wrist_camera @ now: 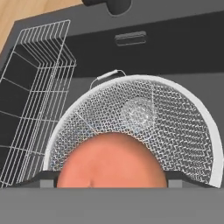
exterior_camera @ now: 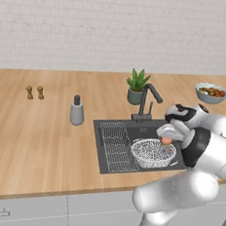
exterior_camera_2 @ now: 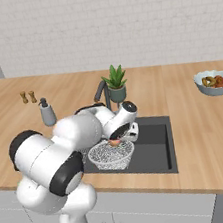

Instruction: Put the colander in the sink, put the peach in the colander, and turn on the sink faucet and pour water over the colander.

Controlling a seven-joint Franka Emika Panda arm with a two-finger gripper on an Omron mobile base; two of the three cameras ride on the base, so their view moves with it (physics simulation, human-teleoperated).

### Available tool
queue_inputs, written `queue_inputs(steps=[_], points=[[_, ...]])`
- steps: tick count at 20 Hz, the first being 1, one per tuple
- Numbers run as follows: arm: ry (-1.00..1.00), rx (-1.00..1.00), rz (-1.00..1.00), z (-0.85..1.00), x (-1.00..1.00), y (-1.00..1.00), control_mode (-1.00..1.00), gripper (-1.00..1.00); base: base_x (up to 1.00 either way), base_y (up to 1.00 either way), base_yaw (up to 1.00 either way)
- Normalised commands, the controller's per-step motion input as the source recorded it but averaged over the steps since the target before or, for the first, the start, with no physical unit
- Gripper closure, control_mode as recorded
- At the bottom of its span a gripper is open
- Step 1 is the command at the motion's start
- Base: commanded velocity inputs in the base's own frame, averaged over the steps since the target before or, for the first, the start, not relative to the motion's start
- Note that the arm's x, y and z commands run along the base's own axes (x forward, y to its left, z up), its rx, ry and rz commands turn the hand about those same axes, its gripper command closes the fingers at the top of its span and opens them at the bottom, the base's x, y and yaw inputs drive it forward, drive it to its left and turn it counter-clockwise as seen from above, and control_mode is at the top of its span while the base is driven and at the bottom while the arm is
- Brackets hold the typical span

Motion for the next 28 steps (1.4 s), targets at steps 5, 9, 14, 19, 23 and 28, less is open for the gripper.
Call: queue_inputs(steps=[5,9,14,19,23,28], points=[[0.00,0.00,0.08,-0.37,0.13,-0.02,-1.00,1.00,0.00,0.00,0.00],[0.00,0.00,0.07,-0.36,0.01,-0.09,-1.00,1.00,0.00,0.00,0.00],[0.00,0.00,0.04,-0.23,0.11,-0.01,-1.00,1.00,0.00,0.00,0.00],[0.00,0.00,0.01,-0.17,0.17,0.00,-1.00,1.00,0.00,0.00,0.00],[0.00,0.00,0.00,-0.28,0.18,0.00,-1.00,1.00,0.00,0.00,0.00],[0.00,0.00,0.00,-0.29,0.22,0.00,-1.00,1.00,0.00,0.00,0.00]])
